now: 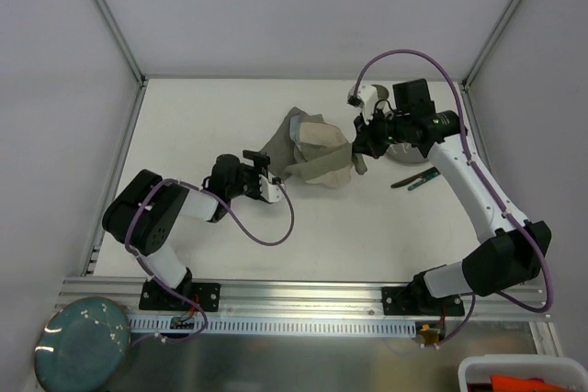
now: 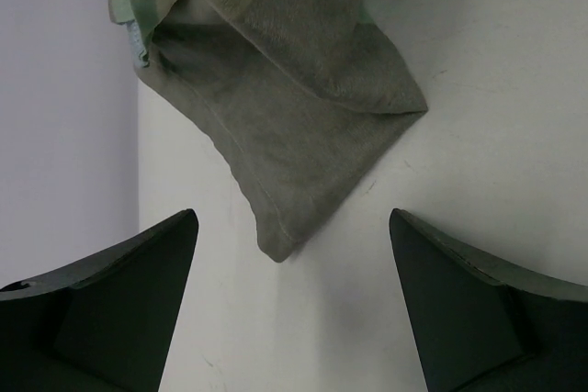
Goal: Set the dinner table for one person
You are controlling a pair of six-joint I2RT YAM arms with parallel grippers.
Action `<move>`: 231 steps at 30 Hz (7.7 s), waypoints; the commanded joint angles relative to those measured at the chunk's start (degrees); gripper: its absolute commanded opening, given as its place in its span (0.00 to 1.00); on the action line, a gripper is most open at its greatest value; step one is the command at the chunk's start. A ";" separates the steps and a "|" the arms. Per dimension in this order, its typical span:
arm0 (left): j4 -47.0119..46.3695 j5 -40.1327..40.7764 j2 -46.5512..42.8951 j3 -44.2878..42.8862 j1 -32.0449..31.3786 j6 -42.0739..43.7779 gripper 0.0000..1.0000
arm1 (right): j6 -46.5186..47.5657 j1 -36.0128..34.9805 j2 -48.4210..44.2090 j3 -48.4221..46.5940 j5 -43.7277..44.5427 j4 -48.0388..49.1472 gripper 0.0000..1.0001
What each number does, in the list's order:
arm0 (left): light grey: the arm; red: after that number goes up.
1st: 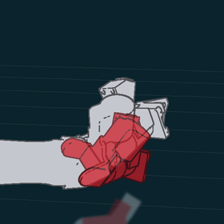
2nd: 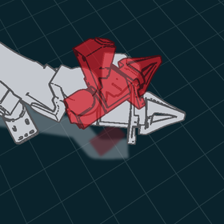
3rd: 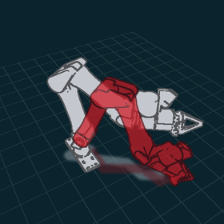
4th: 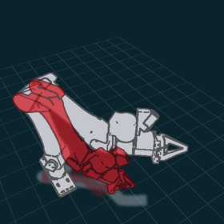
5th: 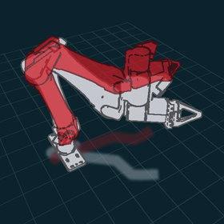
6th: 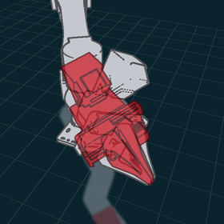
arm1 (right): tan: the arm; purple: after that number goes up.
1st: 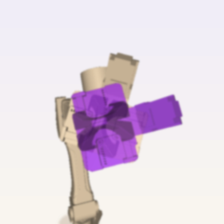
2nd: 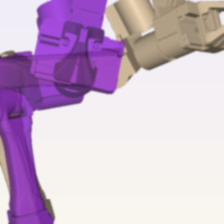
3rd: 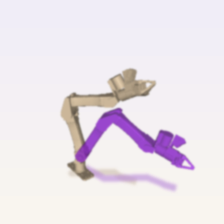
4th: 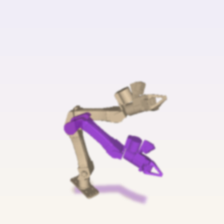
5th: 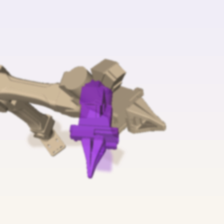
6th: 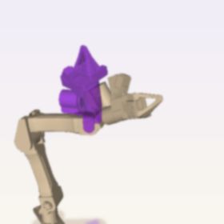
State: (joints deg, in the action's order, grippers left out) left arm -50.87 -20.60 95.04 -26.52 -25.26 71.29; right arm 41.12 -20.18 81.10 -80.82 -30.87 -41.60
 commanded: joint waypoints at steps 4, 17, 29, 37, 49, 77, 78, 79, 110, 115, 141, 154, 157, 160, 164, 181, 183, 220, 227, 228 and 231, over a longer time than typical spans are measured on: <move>6.75 -3.57 4.44 -5.55 -2.16 1.66 0.86 | -0.52 1.64 -0.77 -1.45 -1.21 0.47 0.00; 7.36 -1.99 9.37 -8.72 -1.99 2.37 0.51 | -0.87 4.54 -1.12 -1.89 -3.84 0.47 0.00; 10.61 0.38 5.52 -9.95 -1.73 -1.50 0.00 | -0.96 5.68 -0.33 -0.66 -5.16 0.82 0.00; 26.07 3.02 -9.86 -14.78 1.70 -5.72 0.00 | -1.05 7.44 1.60 -3.63 -6.04 2.23 0.00; 55.34 10.31 -32.19 -22.25 2.23 -13.01 0.00 | -5.09 9.46 -6.47 -4.26 -12.72 0.83 0.00; 65.55 14.27 9.90 -96.00 15.85 -21.36 0.00 | -5.18 13.94 36.68 -67.20 -0.85 3.20 0.00; 65.64 13.75 8.33 -95.47 15.85 -22.84 0.00 | -5.18 14.12 36.06 -66.84 -1.12 3.11 0.00; 65.99 13.48 7.36 -94.42 15.85 -23.55 0.00 | -5.09 14.21 35.36 -65.88 -1.55 2.24 0.00; 64.92 6.10 -48.20 -13.09 15.06 -34.20 0.33 | -6.32 14.65 -18.70 20.88 -13.17 9.79 0.67; 69.85 7.42 -46.71 -24.26 15.06 -32.70 0.90 | -6.93 14.82 -15.64 10.36 -12.28 7.86 0.79; 67.13 2.23 -12.44 -23.40 14.01 -23.30 0.07 | -6.50 14.03 2.13 4.61 -12.36 10.50 0.00; 63.36 9.08 -0.48 -25.59 14.01 -19.70 0.00 | -6.15 15.35 -1.39 9.10 -14.83 9.26 0.00; 62.13 11.37 2.60 -26.21 14.01 -18.64 0.00 | -5.88 15.96 -0.86 9.01 -15.01 9.35 0.00; 61.25 13.04 4.09 -25.95 14.18 -17.32 0.00 | -5.53 16.84 0.90 7.96 -15.53 9.26 0.00; 60.45 13.74 5.06 -25.42 14.71 -16.97 0.00 | -4.91 18.07 3.88 5.94 -15.62 9.35 0.00; 59.49 16.20 -2.84 -17.25 16.73 -18.20 0.00 | -3.59 21.24 12.59 -0.13 -17.73 9.26 0.00; 59.57 16.03 -3.72 -16.63 16.82 -18.72 0.00 | -3.51 21.50 13.29 -0.48 -18.43 9.35 0.00; 68.80 -1.81 -29.30 -29.64 16.73 -47.21 0.96 | -17.83 47.78 22.78 -2.85 -20.62 11.37 0.66; 68.63 -1.90 -30.89 -27.79 16.82 -46.85 0.97 | -17.13 47.96 22.96 -2.07 -19.31 12.16 0.67; 68.71 -1.81 -30.71 -27.62 16.82 -46.85 0.97 | -17.04 47.96 22.79 -2.06 -19.05 12.16 0.67; 68.63 -2.16 -29.74 -27.44 16.82 -46.94 0.97 | -16.51 48.05 22.43 -1.80 -17.73 12.16 0.67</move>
State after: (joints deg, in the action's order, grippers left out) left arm 17.56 -20.69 65.87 -54.37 -8.78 25.06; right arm 24.49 27.55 105.47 -81.43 -48.64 -30.17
